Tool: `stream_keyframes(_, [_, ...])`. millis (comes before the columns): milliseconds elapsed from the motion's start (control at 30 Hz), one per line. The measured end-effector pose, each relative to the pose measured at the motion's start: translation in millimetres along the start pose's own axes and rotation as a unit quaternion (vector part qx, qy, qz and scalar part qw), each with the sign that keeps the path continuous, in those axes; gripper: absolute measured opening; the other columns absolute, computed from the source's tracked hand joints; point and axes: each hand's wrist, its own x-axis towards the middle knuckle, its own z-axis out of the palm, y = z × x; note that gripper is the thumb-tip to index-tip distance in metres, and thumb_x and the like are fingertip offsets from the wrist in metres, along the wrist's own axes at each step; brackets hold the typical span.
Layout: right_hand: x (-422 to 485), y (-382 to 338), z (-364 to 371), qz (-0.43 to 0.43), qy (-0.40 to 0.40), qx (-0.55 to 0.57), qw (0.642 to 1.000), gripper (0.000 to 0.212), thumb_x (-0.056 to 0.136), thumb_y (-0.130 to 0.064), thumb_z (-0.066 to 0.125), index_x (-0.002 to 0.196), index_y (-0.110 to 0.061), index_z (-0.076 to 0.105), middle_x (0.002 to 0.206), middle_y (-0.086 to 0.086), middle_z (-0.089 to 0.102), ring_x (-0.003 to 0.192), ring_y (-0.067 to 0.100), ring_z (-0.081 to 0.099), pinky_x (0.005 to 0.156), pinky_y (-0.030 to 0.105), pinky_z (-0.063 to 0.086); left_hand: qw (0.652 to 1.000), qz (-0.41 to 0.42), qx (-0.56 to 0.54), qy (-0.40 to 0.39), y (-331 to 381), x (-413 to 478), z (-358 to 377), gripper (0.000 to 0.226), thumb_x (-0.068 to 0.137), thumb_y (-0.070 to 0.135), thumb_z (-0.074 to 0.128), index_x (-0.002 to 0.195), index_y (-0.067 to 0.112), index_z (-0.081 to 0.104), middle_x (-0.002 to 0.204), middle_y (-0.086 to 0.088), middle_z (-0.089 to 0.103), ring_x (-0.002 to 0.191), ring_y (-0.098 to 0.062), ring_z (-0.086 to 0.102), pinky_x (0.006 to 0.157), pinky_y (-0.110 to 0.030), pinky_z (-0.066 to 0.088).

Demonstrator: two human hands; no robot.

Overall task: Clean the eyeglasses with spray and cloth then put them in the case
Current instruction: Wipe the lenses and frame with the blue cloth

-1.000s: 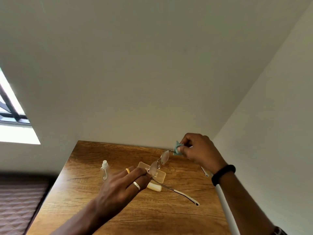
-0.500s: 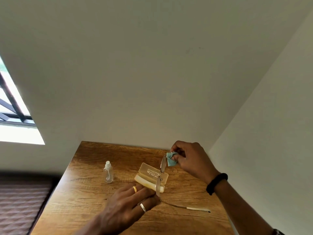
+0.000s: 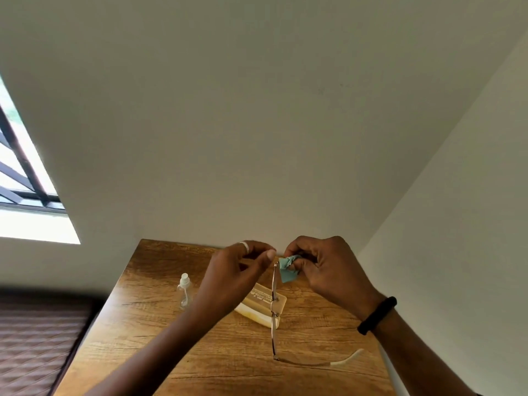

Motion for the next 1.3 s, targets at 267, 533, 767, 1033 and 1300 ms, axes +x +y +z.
stream_keyframes(267, [5,-1,1,0.003,-0.013,0.048,0.999,0.017,0.085,-0.014,0.074,0.094,-0.028,0.072,0.087,-0.012,0.073,0.084,0.002,0.069,0.075,0.030,0.060,0.963,-0.176,-0.115,-0.167,7,20,-12,0.023,0.086,0.036,0.072,0.095,0.014,0.076,0.091,-0.003,0.078,0.091,-0.015,0.073,0.079,-0.032,0.056])
stream_keyframes(533, [11,-3,0,-0.013,-0.095,0.095,0.991,0.020,0.084,-0.005,0.070,0.089,-0.025,0.073,0.085,-0.011,0.074,0.086,0.003,0.069,0.079,0.033,0.060,0.877,-0.311,-0.251,-0.266,-5,20,-19,0.025,0.078,0.026,0.078,0.095,0.007,0.077,0.107,-0.019,0.072,0.095,-0.019,0.069,0.074,-0.032,0.058])
stream_keyframes(767, [12,0,0,-0.062,-0.156,0.081,0.982,0.019,0.087,-0.005,0.068,0.096,-0.021,0.073,0.092,-0.011,0.073,0.090,0.003,0.068,0.082,0.030,0.058,0.873,-0.315,-0.240,-0.286,-10,13,-19,0.020,0.081,0.023,0.075,0.092,0.007,0.077,0.109,-0.017,0.074,0.096,-0.016,0.070,0.078,-0.033,0.058])
stream_keyframes(1033, [11,18,-20,-0.081,-0.156,0.068,0.982,0.019,0.087,-0.003,0.069,0.097,-0.019,0.073,0.094,-0.011,0.073,0.091,0.001,0.068,0.081,0.021,0.055,0.879,-0.300,-0.201,-0.310,-12,7,-19,0.033,0.081,0.031,0.077,0.101,0.005,0.076,0.120,-0.024,0.068,0.104,-0.023,0.065,0.083,-0.036,0.053])
stream_keyframes(1300, [7,43,-44,-0.038,-0.126,0.099,0.986,0.022,0.083,-0.001,0.071,0.092,-0.021,0.073,0.091,-0.011,0.073,0.090,0.012,0.068,0.082,0.022,0.052,0.910,-0.266,-0.174,-0.267,-11,3,-18,0.039,0.077,0.035,0.079,0.099,0.003,0.076,0.112,-0.004,0.075,0.105,-0.013,0.063,0.086,-0.033,0.044])
